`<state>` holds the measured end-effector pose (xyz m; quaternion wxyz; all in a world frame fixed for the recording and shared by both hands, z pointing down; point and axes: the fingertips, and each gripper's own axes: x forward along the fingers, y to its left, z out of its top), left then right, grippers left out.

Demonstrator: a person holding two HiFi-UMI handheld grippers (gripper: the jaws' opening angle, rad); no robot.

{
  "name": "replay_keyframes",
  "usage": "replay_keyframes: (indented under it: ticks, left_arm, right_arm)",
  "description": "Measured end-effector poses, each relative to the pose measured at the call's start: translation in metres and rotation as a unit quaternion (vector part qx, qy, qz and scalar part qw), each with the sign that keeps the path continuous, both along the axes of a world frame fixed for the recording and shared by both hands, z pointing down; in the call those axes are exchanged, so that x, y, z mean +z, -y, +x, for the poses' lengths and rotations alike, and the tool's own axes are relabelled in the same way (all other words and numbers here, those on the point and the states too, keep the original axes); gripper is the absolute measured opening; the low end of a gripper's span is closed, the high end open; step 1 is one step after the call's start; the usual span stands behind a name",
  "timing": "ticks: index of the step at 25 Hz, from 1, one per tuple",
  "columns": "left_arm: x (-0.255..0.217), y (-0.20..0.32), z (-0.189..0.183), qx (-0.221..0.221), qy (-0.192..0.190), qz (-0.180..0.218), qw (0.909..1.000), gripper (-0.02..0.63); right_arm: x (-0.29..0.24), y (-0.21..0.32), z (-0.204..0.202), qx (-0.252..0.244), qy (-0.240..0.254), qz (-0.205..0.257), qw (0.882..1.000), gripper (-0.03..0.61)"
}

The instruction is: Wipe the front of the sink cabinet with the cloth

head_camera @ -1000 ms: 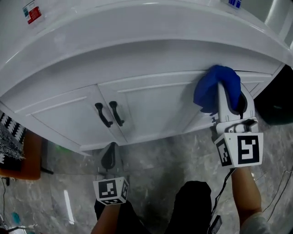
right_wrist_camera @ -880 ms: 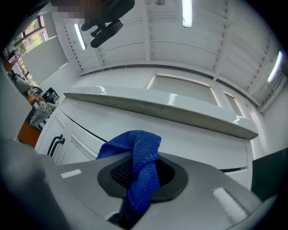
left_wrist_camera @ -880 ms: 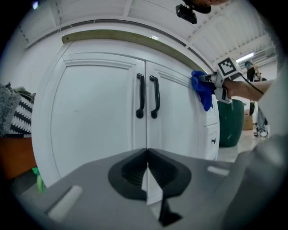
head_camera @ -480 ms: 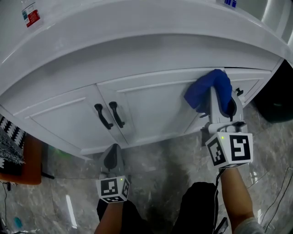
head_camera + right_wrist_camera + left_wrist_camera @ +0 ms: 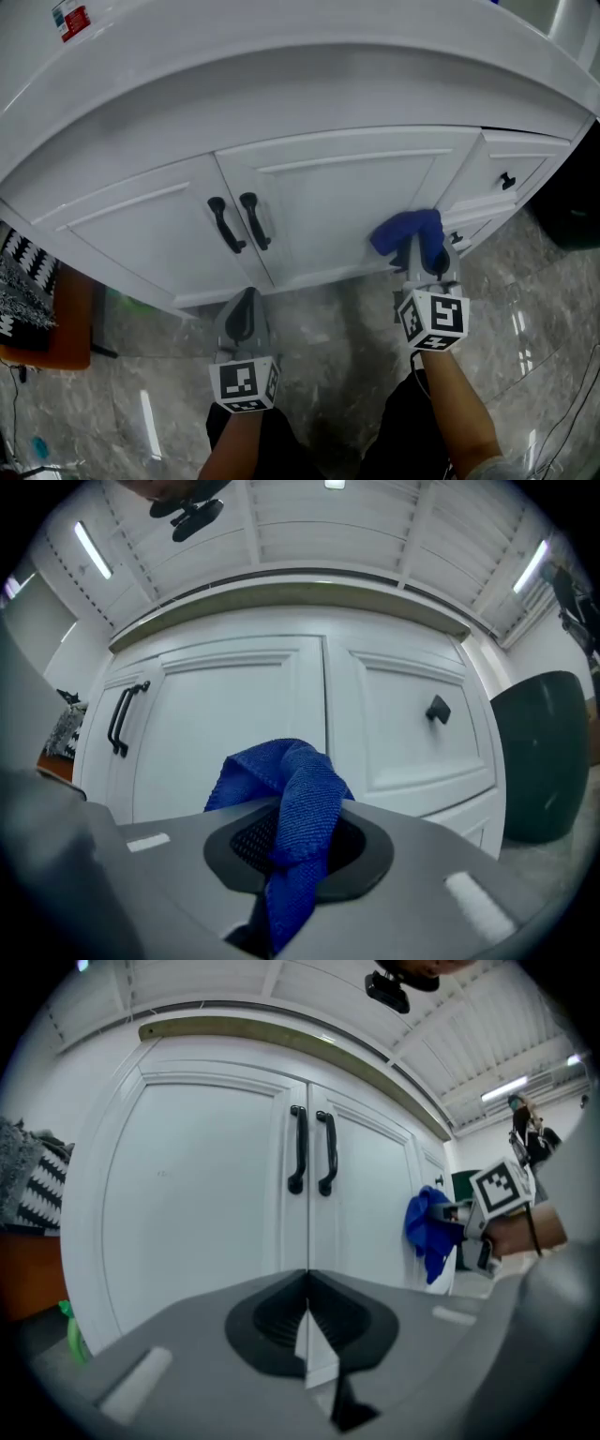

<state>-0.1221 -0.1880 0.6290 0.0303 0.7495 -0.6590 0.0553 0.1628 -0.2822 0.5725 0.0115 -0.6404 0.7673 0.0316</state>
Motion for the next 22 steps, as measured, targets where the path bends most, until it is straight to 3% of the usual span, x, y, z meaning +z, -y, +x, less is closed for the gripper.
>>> replay_keyframes:
  ticks: [4,7,9,12,15,22]
  left_arm:
    - [-0.003,-0.001,-0.001,-0.001,0.0,0.002,1.0,0.01]
    - [-0.003,-0.006,0.0,0.0,0.001,0.003,1.0,0.01]
    - [-0.005,-0.006,0.0,0.0,0.0,0.006,1.0,0.01]
    - [-0.008,-0.006,-0.002,0.0,0.004,0.01,0.9999,0.01]
    - [-0.009,-0.01,-0.002,0.0,0.009,0.011,0.9999,0.011]
    - [-0.009,-0.019,-0.01,-0.008,0.034,0.014,0.9993,0.011]
  right_arm:
    - [0.045,0.001,0.002,0.019,0.034,-0.037,0.999,0.052]
    - [0.068,0.0,0.003,0.034,0.025,-0.048,0.998,0.052]
    - [0.093,0.001,0.004,0.039,0.028,-0.083,0.995,0.052]
    - [0.15,0.003,0.001,0.041,0.022,-0.174,0.984,0.054]
    - [0.202,0.001,-0.001,0.043,0.015,-0.264,0.964,0.063]
    - [0.229,-0.005,-0.034,0.011,0.04,-0.318,0.947,0.063]
